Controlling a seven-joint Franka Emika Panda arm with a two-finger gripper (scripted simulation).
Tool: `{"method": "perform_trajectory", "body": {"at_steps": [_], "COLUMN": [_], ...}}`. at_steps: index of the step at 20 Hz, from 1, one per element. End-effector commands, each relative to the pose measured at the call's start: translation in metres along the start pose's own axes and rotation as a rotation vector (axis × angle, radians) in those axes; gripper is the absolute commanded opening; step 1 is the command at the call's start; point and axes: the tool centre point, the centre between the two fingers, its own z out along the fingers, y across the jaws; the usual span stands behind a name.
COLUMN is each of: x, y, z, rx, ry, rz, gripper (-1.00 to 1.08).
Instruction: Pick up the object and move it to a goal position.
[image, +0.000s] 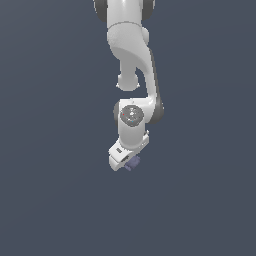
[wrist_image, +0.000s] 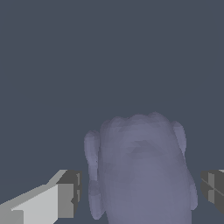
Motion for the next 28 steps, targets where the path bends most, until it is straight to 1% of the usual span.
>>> {"method": "perform_trajectory", "body": {"at_steps": [1,5,6,15,16,19,24,28], "x": [0.000,0.001,0.001,0.001,0.002,0.003,0.008,0.014], "y": [0.000,0.001,0.001,0.001,0.005,0.004,0.003,0.001], "z": [0.009,0.012,0.012,0.012,0.006,0.003,-0.016,-0.043], "rx": [-0.001,-0.001,-0.001,-0.001,-0.008,-0.008,-0.008,-0.007], "ry": [0.001,0.001,0.001,0.001,0.007,0.007,0.006,0.006], "rz": [-0.001,-0.001,-0.001,-0.001,0.002,0.002,0.001,0.001], "gripper": [1.00,1.00,-1.00,-1.00,-1.00,-1.00,-1.00,-1.00]}}
